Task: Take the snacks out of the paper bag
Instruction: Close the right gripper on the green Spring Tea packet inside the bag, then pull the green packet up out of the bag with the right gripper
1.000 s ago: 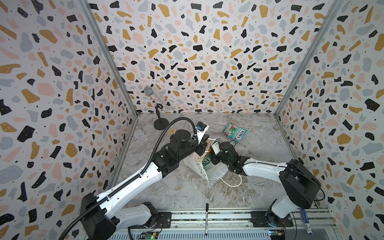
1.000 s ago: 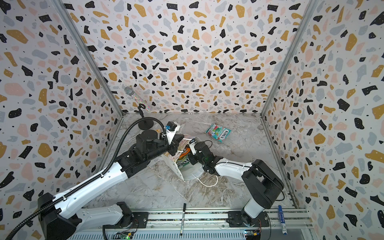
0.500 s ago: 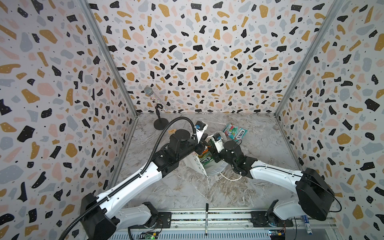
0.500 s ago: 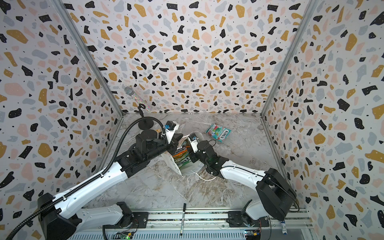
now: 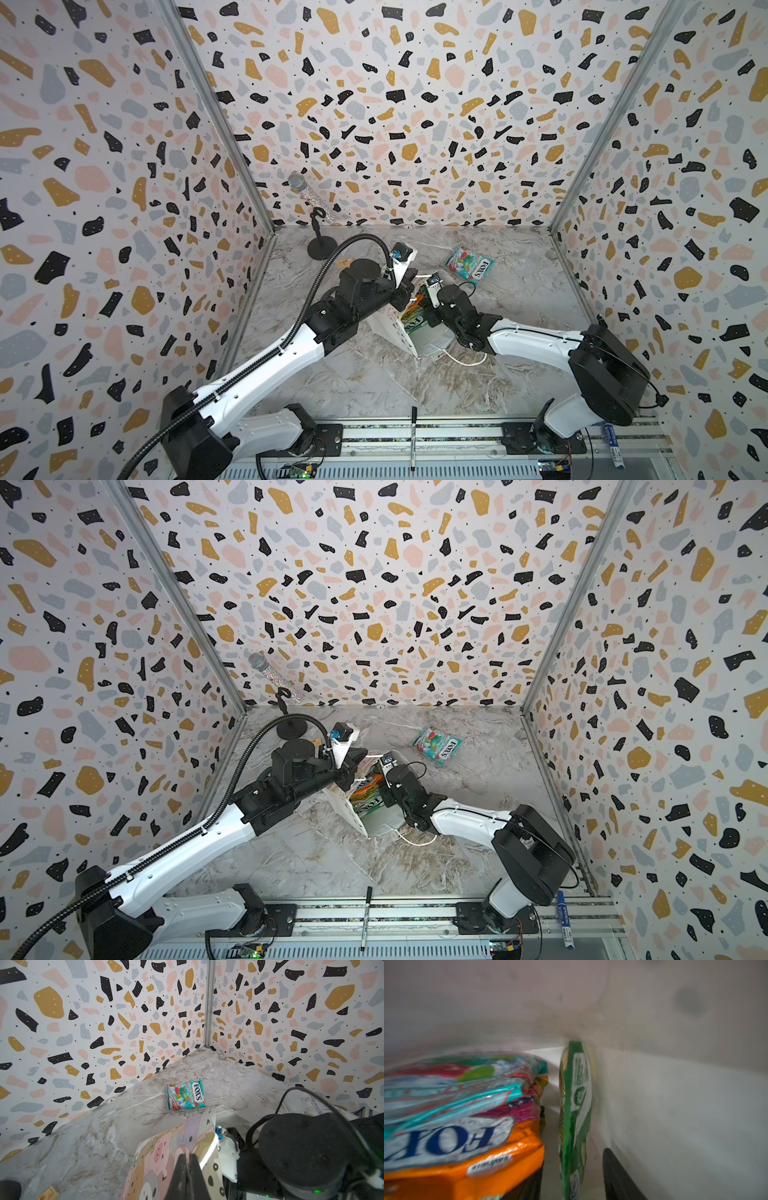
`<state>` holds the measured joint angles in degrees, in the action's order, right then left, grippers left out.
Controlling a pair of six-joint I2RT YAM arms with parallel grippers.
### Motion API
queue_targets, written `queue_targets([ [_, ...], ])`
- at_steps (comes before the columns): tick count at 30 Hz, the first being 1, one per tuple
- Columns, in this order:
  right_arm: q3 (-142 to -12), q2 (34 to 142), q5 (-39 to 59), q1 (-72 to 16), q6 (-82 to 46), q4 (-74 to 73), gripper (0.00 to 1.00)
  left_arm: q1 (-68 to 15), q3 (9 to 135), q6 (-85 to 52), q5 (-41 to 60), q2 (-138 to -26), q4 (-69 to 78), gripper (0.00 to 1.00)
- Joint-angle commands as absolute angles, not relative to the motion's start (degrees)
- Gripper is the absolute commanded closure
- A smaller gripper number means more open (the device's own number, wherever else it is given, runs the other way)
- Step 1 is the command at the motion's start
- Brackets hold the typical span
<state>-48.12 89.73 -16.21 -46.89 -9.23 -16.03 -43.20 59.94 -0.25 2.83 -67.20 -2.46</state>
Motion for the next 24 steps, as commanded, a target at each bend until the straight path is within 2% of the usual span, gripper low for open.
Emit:
queue_targets([
  [1,-51.3,91.7,-18.0,-46.8,-10.5,-14.8,0.53,-43.4,61.5,-0.4,3.9,-66.3,0.0,1.00],
  [4,-52.2,93.7,-17.4,-46.5,-10.5,-15.5,0.61,-43.5,61.5,-0.3,3.8,-66.2,-0.1,1.00],
  [7,-53.2,94.8,-15.0,-46.2,-10.1,-15.3,0.88,-43.5,61.5,-0.3,3.3,-66.3,-0.2,1.00],
  [10,-52.4,93.2,-12.3,-46.3,-9.2,-16.3,0.99,-43.5,61.4,-0.4,2.1,-66.2,-0.2,1.00],
  [24,-45.5,78.7,-7.3,-46.5,-7.1,-17.7,1.00,-43.5,61.8,-0.9,-1.0,-67.2,-0.7,1.00],
])
